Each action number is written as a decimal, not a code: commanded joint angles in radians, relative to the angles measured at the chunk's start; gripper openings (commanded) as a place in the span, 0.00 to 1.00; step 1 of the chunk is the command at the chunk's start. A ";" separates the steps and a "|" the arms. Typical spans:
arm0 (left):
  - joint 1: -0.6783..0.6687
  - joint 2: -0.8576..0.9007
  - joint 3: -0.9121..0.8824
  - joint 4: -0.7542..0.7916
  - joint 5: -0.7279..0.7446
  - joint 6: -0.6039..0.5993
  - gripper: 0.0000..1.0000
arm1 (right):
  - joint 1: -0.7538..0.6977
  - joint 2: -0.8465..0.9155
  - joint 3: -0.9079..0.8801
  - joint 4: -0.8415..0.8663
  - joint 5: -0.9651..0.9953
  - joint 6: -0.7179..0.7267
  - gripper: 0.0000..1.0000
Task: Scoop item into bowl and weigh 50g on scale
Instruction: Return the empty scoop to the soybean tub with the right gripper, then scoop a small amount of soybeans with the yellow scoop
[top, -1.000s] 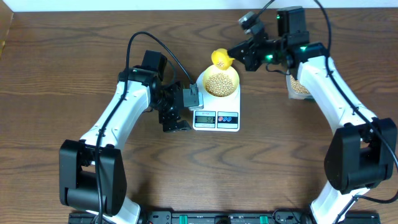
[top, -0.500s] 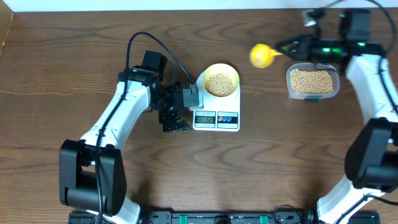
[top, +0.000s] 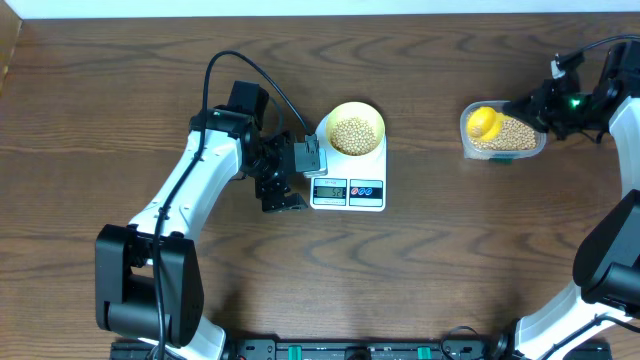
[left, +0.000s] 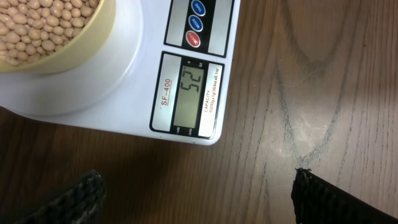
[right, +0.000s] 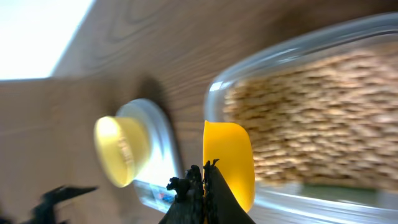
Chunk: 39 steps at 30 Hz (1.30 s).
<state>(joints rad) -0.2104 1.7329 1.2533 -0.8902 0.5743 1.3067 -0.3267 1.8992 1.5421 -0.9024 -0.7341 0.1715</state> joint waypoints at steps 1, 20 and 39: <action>0.005 0.006 -0.002 -0.005 0.016 0.010 0.97 | -0.001 -0.026 0.002 0.014 0.143 -0.012 0.01; 0.005 0.006 -0.002 -0.005 0.016 0.010 0.98 | 0.191 -0.026 0.145 -0.082 0.769 -0.246 0.01; 0.005 0.006 -0.002 -0.005 0.016 0.010 0.97 | 0.337 -0.026 0.145 -0.026 0.993 -0.500 0.01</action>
<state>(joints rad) -0.2104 1.7329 1.2533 -0.8902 0.5743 1.3067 0.0093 1.8969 1.6672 -0.9401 0.2356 -0.2703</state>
